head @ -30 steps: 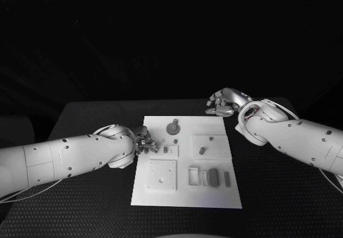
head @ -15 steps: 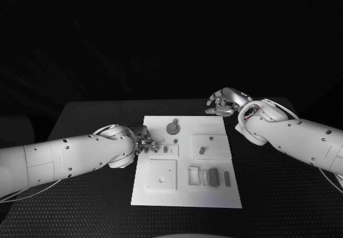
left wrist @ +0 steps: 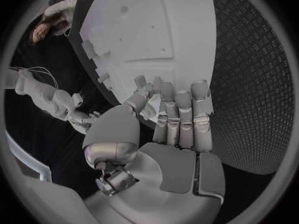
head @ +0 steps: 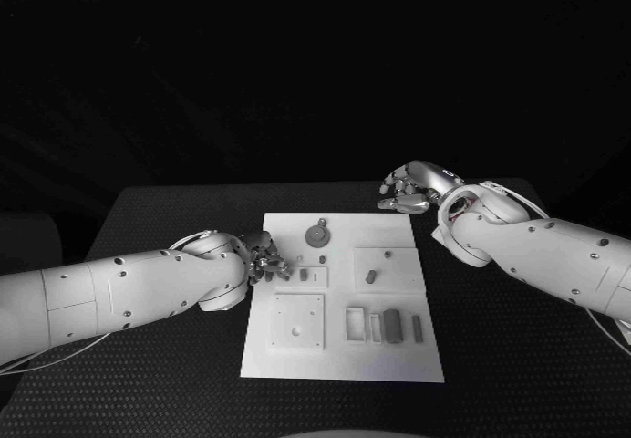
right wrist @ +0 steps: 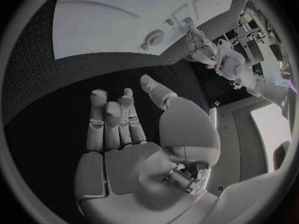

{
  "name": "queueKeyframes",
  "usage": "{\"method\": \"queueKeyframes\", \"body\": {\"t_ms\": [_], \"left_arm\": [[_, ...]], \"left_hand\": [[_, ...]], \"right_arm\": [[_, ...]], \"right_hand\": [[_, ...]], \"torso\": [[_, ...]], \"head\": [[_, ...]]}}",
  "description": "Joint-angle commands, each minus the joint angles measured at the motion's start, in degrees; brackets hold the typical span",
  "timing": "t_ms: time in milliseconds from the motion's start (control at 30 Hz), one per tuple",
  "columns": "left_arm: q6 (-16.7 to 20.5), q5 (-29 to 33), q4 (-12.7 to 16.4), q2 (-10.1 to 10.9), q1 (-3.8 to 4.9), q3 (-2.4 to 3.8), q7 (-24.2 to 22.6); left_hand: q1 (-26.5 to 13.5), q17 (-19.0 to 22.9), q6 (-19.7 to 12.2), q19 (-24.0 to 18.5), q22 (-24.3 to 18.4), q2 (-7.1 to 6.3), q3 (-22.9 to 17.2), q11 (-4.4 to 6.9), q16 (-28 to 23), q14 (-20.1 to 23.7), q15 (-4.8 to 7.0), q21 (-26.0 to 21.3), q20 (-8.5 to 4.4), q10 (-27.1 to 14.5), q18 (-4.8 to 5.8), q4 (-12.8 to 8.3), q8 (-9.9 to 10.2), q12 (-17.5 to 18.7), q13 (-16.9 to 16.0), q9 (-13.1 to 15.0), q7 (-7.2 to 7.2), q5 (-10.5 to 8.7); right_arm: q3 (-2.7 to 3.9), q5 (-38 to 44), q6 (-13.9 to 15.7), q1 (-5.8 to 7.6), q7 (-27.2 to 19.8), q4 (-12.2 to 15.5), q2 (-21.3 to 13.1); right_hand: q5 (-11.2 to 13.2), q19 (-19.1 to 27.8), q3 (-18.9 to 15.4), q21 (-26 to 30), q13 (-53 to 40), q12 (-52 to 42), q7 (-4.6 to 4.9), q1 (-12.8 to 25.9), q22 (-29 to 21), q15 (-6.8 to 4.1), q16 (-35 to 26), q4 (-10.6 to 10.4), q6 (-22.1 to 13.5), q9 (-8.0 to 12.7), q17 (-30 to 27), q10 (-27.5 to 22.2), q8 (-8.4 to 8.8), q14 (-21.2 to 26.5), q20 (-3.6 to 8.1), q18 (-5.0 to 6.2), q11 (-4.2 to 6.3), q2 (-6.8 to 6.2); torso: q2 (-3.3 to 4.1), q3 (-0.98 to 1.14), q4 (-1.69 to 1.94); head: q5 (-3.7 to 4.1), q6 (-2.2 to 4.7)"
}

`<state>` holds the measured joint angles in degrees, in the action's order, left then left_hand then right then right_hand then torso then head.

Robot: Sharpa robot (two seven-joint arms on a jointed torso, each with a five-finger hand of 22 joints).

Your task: Assemble the parts on the task board

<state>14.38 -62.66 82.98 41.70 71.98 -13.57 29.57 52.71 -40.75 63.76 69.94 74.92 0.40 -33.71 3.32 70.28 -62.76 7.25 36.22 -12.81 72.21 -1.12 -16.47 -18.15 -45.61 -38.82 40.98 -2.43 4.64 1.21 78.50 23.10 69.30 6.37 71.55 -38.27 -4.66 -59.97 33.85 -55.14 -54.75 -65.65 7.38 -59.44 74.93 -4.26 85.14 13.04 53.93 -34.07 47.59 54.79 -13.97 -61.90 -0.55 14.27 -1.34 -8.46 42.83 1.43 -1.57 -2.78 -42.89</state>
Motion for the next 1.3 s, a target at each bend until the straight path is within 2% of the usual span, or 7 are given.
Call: {"method": "queueKeyframes", "body": {"t_ms": [33,900,1300], "left_arm": [[0.45,-0.27,0.06,-0.10,-0.10,-0.04,-0.19],[1.40,-0.40,0.02,-0.32,-0.18,-0.05,-0.07],[0.66,-2.24,-0.10,-0.44,-0.32,-0.05,0.07]], "left_hand": [[1.66,-0.06,0.45,0.37,1.18,1.21,-0.26,0.38,0.28,-0.27,0.76,0.33,-0.42,0.98,-2.55,0.00,-1.28,-0.23,-0.07,0.85,-0.05,0.35],[1.71,-0.03,0.43,0.46,1.17,1.17,-0.25,0.40,0.31,-0.36,0.83,0.40,-0.47,1.05,-2.53,0.05,-1.23,-0.22,-0.11,0.77,-0.04,0.37],[1.39,0.12,0.35,0.42,1.08,0.05,0.04,0.33,0.18,-0.30,0.93,0.38,-0.55,0.94,-2.42,0.18,-1.08,-0.01,-0.15,0.59,-0.10,-0.22]], "right_arm": [[0.03,0.18,-0.58,0.00,-0.36,0.01,0.00],[0.03,0.18,-0.57,0.00,-0.38,-0.02,0.04],[0.03,0.18,-0.64,0.00,-0.41,-0.06,0.02]], "right_hand": [[0.13,-0.01,-0.07,0.17,0.08,-0.24,0.43,0.58,0.95,-0.20,0.12,-0.33,-0.01,-0.02,-0.09,-0.12,0.07,0.10,0.16,0.73,-0.18,0.15],[0.12,-0.01,-0.06,0.18,0.11,-0.26,0.43,0.60,0.95,-0.20,0.13,-0.39,-0.02,-0.03,-0.10,-0.13,0.08,0.10,0.17,0.73,-0.18,0.15],[0.13,0.00,-0.07,0.18,0.13,-0.27,0.43,0.63,0.95,-0.20,0.13,-0.41,-0.03,-0.03,-0.11,-0.14,0.08,0.10,0.17,0.73,-0.18,0.13]], "torso": [[0.01,0.02,0.01],[-0.02,0.01,0.04],[0.01,0.04,-0.01]], "head": [[0.04,-0.01],[0.05,-0.01],[0.04,-0.10]]}}
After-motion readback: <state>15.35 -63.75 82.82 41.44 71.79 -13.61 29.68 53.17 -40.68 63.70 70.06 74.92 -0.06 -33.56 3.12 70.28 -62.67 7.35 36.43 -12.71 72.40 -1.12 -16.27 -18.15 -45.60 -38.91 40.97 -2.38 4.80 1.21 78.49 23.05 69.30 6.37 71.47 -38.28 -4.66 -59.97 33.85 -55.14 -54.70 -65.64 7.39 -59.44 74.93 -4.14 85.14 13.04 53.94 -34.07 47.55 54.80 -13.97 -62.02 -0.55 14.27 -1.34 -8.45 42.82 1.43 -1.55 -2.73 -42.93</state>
